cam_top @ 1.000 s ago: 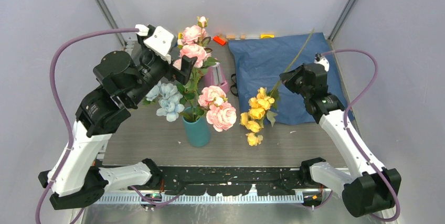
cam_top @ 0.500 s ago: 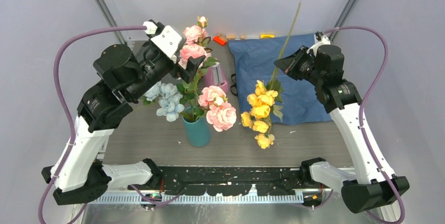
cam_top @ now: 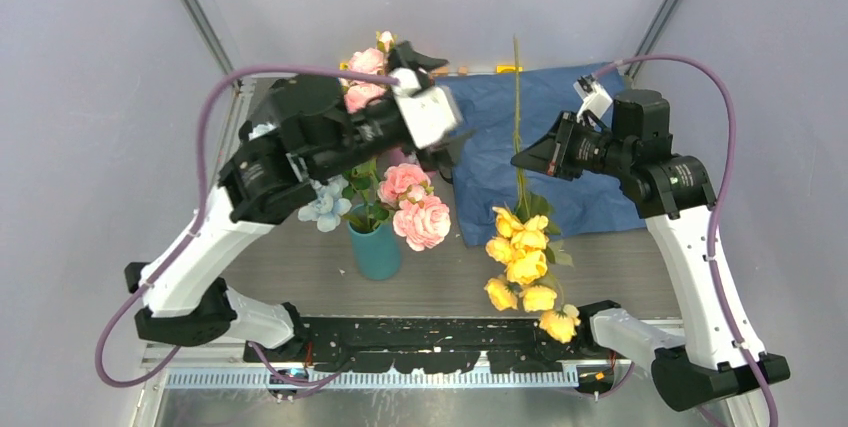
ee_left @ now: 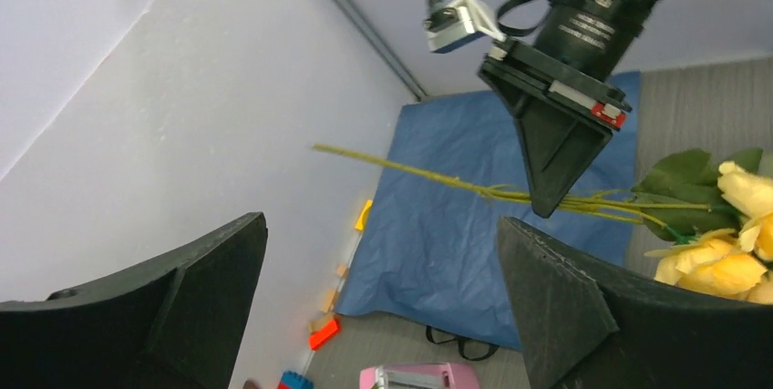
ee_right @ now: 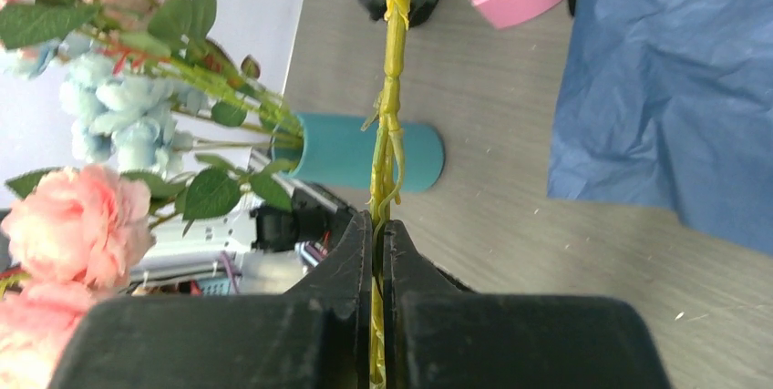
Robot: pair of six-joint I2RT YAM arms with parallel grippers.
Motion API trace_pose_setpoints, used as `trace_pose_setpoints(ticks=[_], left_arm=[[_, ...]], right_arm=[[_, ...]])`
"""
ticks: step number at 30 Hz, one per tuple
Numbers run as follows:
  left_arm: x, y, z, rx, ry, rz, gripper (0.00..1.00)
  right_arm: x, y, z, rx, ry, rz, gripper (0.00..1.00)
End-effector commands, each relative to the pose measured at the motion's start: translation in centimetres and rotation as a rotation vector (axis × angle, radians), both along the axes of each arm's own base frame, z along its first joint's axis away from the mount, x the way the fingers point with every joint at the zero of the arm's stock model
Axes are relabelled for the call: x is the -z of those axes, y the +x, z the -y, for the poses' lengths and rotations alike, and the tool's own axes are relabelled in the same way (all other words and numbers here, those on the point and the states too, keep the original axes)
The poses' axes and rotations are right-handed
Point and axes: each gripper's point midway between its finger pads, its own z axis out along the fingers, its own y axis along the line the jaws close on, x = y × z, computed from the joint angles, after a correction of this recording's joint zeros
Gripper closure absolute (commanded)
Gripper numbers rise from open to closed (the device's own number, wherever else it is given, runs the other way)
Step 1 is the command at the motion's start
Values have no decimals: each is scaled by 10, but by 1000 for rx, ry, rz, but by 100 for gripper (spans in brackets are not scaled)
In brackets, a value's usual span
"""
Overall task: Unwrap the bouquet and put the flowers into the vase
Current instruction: Pick up the fake flower from the wrapping paper.
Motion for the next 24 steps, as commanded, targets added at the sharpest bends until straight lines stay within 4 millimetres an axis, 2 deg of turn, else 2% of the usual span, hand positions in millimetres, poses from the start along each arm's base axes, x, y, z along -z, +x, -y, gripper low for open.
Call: trace_pose_setpoints(ticks=[1, 7, 9, 16, 24], left_arm=[[17, -9, 30, 97, 140, 147, 0], [98, 6, 58, 149, 329, 265, 0], [116, 11, 62, 142, 356, 290, 0], [141, 16, 77, 156, 389, 326, 0], [146, 17, 78, 146, 366, 364, 1]], right_arm=[[-6, -42, -11, -142, 67, -51, 100], [-10, -79, -18, -236, 141, -128, 100], [-12, -89, -21, -266, 168, -146, 100], [-14, -105, -25, -337, 211, -192, 100], [-2, -98, -26, -342, 196, -248, 100]])
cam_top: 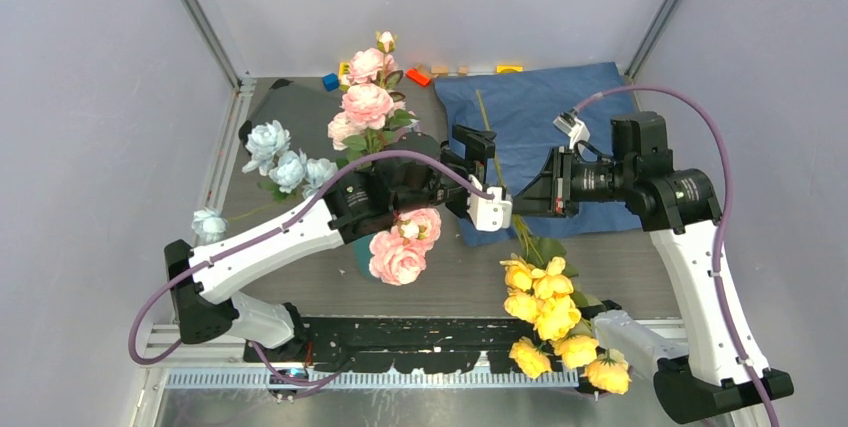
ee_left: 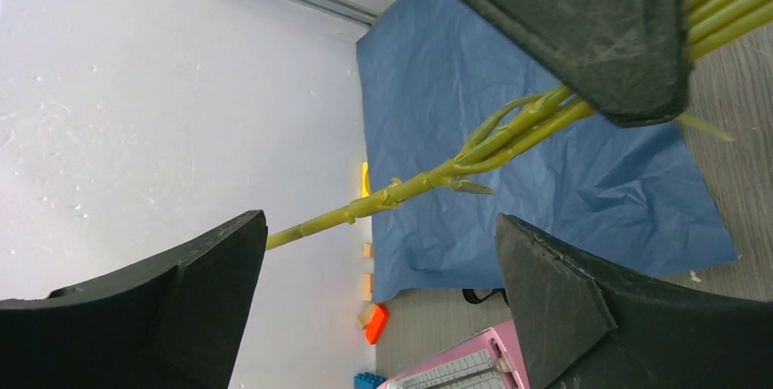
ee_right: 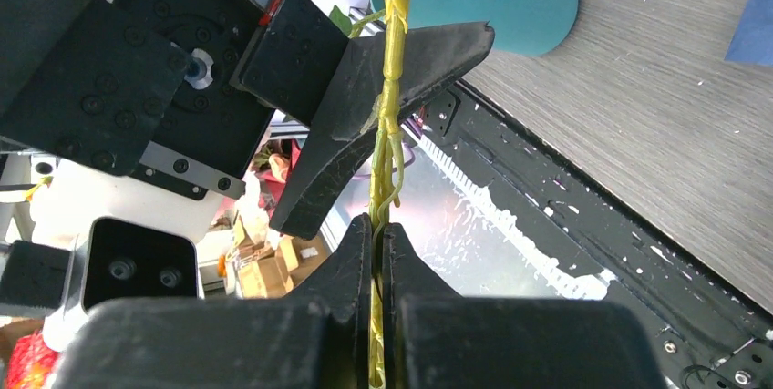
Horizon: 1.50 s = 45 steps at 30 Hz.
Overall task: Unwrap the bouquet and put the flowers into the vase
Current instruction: Pick up the fake flower from the wrapping paper.
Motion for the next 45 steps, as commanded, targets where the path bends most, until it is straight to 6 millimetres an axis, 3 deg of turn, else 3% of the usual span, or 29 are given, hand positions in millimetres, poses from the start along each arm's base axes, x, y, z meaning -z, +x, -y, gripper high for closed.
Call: trace_pose_setpoints(ticks=[1, 3, 10, 21, 25, 33, 40, 45], left_arm=[[-32, -4, 1, 22, -90, 67, 1], [-31, -5, 2, 26, -89, 63, 1], [-25, -5, 8, 37, -79, 50, 21], [-4, -7, 23, 28, -7, 128, 36], [1, -6, 28, 25, -7, 146, 55], [0, -4, 28, 4, -11, 189, 80], [-4, 0, 21, -26, -24, 234, 100], [-5, 0, 17, -34, -31, 251, 100]], right_arm=[[-3, -3, -3, -40, 32, -28, 100], [-5, -2, -5, -48, 44, -29, 100], [-13, -3, -7, -68, 74, -14, 100], [-14, 0, -10, -70, 94, -13, 100], [-13, 2, -10, -69, 95, -19, 100], [-13, 6, -12, -63, 110, -28, 99], [-14, 19, -12, -25, 96, -9, 79], [-17, 37, -6, 64, 40, 45, 60]])
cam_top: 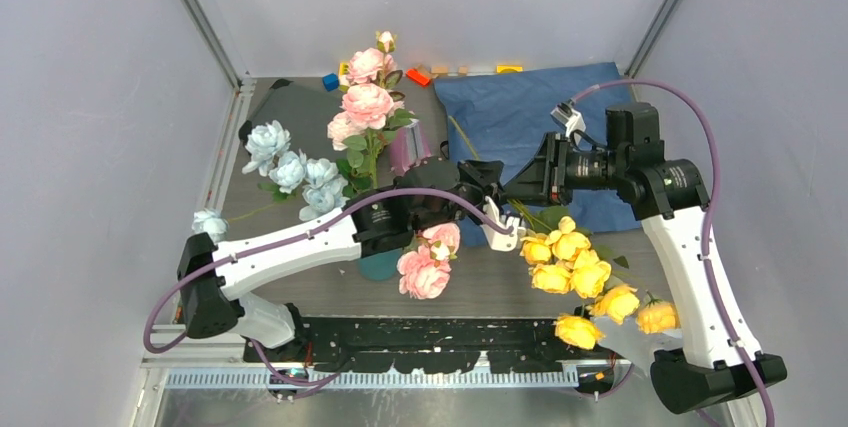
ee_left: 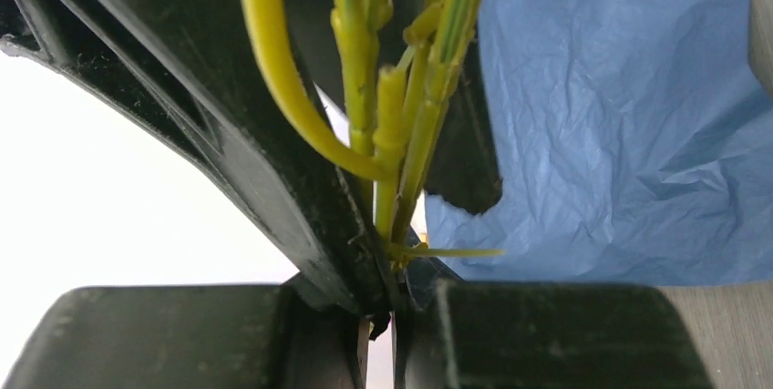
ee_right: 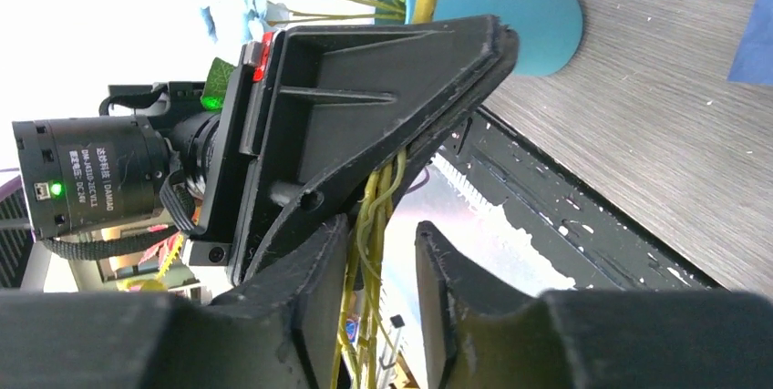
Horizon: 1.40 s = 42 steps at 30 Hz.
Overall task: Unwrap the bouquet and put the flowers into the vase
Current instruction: Pick up the fake flower from the wrapping paper.
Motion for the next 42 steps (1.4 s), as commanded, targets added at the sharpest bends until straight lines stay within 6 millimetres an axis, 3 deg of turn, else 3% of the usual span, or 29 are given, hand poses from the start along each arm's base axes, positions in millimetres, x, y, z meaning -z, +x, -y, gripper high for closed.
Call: trace_pose_setpoints(ticks=[1, 7, 11, 16, 22, 30, 34, 42], left_arm=[[-35, -2, -5, -4, -112, 58, 100], [-40, -1, -7, -18, -145, 59, 100], [-42, -1, -10, -34, -158, 24, 100], [-44, 1, -15, -59, -174, -47, 100], [-44, 7, -26, -111, -222, -177, 100], [-46, 14, -35, -163, -301, -373, 100], [-51, 22, -41, -211, -357, -464, 100], [-54, 26, -46, -261, -427, -605, 100]], right_arm=[[-20, 17, 3, 66, -21, 114, 54], [-33, 45, 22, 243, -121, 251, 25], [-55, 69, 53, 471, -217, 386, 17], [-101, 77, 78, 660, -192, 565, 15], [-148, 62, 89, 747, -81, 770, 12], [-191, 24, 93, 747, 39, 999, 8], [-200, 3, 88, 701, 83, 1096, 7], [-203, -17, 95, 729, 127, 1185, 7]])
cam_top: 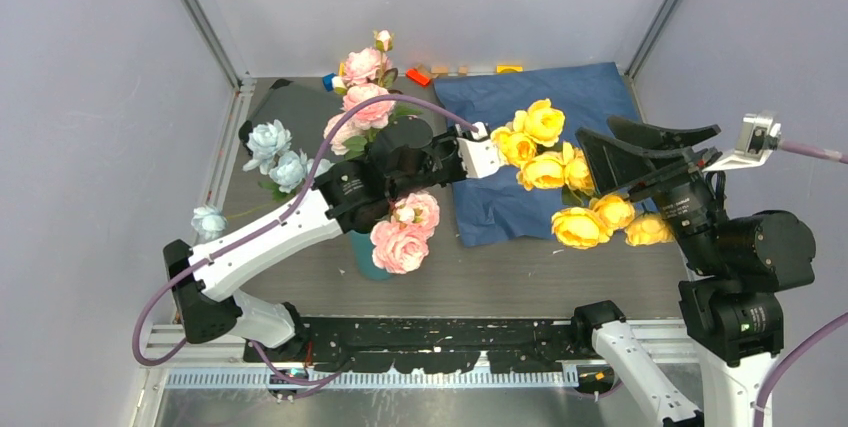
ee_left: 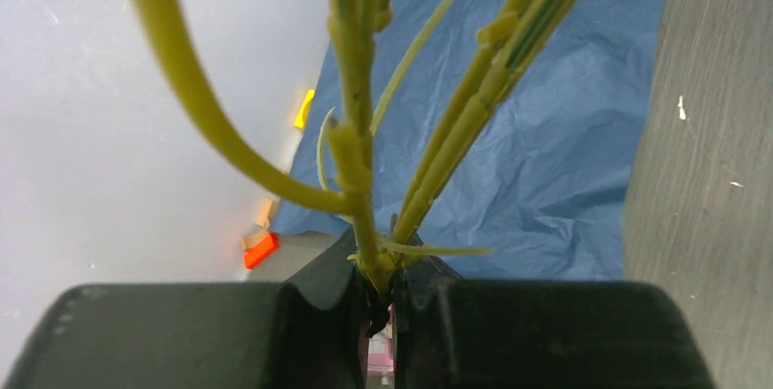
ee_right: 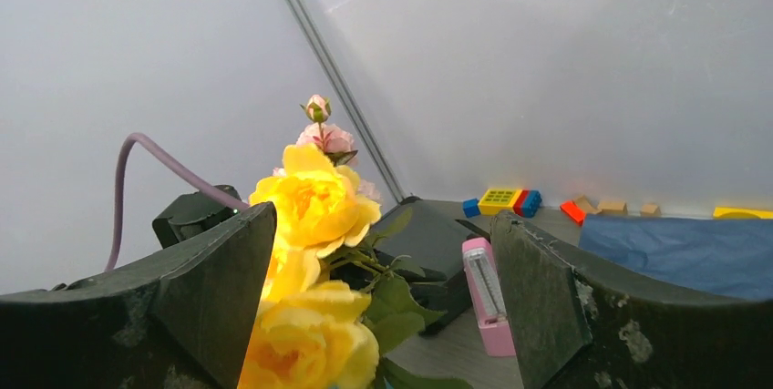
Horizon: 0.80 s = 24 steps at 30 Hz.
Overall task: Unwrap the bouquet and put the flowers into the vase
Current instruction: Pick up the fake flower from the wrapping paper.
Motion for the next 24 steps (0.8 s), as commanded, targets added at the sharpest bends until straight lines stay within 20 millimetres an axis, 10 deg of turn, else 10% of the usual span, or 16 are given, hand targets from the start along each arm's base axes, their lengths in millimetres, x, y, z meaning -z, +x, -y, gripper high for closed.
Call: trace_pose_setpoints(ticks=[1, 15, 24], left_arm=[[-23, -2, -4, -28, -120, -90, 100], [-19, 2, -18, -40, -160, -191, 100], [-37, -32, -11, 74, -250, -341, 100]], right_arm=[[-24, -19, 8, 25, 20, 151, 7], [-39, -47, 57, 246, 158, 245, 5], [17, -1, -3, -44, 117, 48, 8]])
